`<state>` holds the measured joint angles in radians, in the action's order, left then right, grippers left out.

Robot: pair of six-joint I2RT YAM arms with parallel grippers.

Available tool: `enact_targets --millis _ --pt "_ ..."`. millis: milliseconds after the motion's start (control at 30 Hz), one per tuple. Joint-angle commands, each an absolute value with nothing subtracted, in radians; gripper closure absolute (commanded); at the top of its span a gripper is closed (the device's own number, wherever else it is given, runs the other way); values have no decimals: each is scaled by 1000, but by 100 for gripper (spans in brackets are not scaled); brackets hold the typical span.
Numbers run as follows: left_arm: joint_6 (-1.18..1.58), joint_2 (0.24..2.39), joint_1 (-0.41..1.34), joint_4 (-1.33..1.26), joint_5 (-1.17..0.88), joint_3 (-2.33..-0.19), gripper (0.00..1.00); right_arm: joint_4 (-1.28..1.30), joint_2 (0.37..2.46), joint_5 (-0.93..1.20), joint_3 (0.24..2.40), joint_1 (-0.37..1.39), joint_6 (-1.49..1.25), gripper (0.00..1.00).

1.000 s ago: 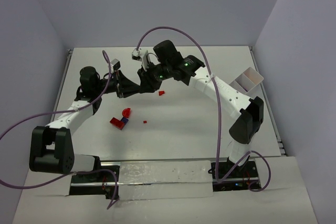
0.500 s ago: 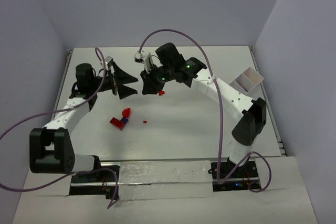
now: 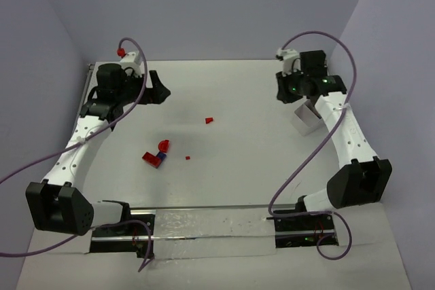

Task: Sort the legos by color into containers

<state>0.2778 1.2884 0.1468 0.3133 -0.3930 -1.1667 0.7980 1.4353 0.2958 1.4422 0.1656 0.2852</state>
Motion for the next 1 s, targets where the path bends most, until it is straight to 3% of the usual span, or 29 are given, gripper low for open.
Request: enact_targets --millis 0,200,567,967 --pt "144 1267 235 362 -143 -1185 1 814 1408 127 1454 0 333 100" --pt "174 1273 265 348 -110 -1184 1 807 1525 -13 1551 -164 298 100" --pt "200 1299 282 364 -86 -1219 1 779 1742 -180 1676 -211 284 100" --pt "203 1310 282 372 -81 -1222 1 736 1816 -222 1682 -220 268 86"
